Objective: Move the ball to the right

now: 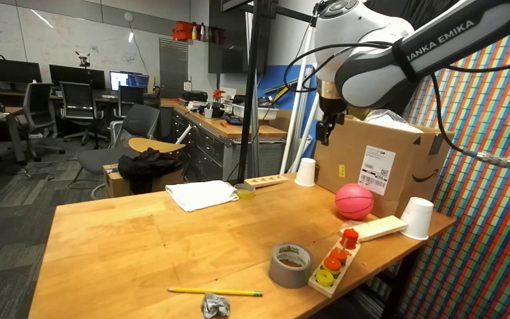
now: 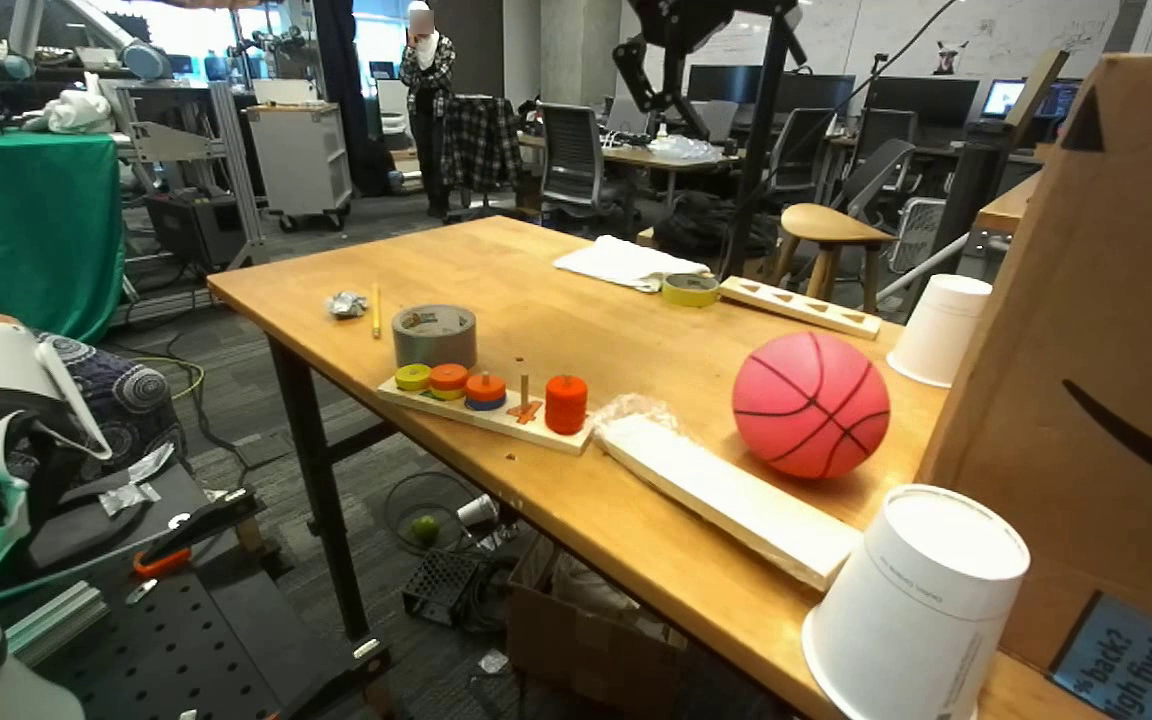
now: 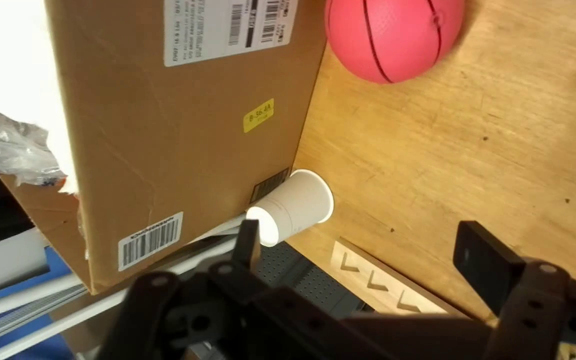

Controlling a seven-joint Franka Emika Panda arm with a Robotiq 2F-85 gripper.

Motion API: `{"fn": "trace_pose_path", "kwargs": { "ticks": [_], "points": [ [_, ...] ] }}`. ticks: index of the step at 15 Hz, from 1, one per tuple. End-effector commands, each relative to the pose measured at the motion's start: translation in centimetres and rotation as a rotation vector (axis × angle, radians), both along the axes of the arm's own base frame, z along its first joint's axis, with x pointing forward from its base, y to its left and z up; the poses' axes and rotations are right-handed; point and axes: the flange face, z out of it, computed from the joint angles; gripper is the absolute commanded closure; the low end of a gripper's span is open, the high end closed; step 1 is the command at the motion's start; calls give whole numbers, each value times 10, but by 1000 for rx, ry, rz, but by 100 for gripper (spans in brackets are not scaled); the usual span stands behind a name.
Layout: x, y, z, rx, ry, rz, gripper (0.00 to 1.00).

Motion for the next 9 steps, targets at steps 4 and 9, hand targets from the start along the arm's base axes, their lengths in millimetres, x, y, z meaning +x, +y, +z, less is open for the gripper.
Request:
{"fn": "trace_pose_path", "kwargs": {
  "ticks": [4,9],
  "points": [
    [-15,56,-32,131,17,13,0],
    [-21,59,-31,153,14,9,0]
  ]
}}
